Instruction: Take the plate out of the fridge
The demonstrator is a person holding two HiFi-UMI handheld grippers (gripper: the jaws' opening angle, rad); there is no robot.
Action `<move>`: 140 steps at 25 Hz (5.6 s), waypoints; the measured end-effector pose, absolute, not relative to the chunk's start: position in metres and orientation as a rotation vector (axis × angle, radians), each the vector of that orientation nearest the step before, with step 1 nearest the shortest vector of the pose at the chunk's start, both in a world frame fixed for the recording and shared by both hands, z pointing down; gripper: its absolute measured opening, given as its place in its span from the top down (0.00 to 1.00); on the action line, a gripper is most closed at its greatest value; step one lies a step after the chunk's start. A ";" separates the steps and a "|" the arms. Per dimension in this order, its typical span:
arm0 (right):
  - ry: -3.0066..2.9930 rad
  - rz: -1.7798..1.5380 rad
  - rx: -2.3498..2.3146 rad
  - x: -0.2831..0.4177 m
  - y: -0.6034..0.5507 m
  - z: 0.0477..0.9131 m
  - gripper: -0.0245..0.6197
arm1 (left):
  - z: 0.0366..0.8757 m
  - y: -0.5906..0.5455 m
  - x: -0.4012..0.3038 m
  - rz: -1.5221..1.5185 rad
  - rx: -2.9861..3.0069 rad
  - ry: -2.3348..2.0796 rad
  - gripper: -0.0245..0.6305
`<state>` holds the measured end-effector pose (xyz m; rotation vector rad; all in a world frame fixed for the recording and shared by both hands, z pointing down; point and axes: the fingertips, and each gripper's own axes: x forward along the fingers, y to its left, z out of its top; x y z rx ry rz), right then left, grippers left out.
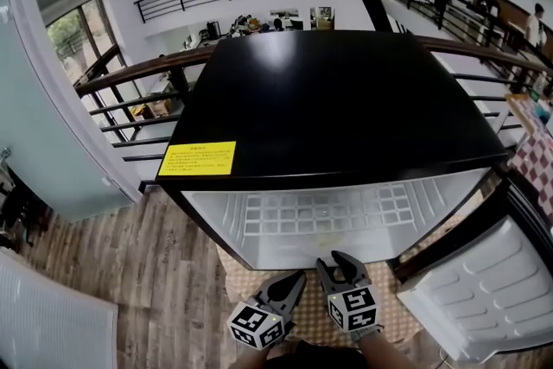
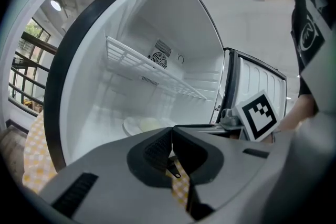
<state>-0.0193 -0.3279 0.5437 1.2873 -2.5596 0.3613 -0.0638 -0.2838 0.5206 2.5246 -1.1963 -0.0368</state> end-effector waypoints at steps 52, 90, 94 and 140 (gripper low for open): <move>-2.254 -0.124 0.896 -0.052 -0.328 0.584 0.84 | 0.521 -0.300 -0.084 -0.077 2.497 -1.133 0.95; -2.310 1.428 1.711 0.020 -0.302 0.589 0.81 | 0.525 -0.290 -0.071 -0.079 2.507 -1.093 0.95; -2.302 1.738 1.749 0.019 -0.308 0.592 0.82 | 0.526 -0.289 -0.074 -0.075 2.501 -1.101 0.95; -2.451 2.334 1.702 0.010 -0.307 0.590 0.89 | 0.525 -0.288 -0.084 -0.057 2.509 -1.079 0.95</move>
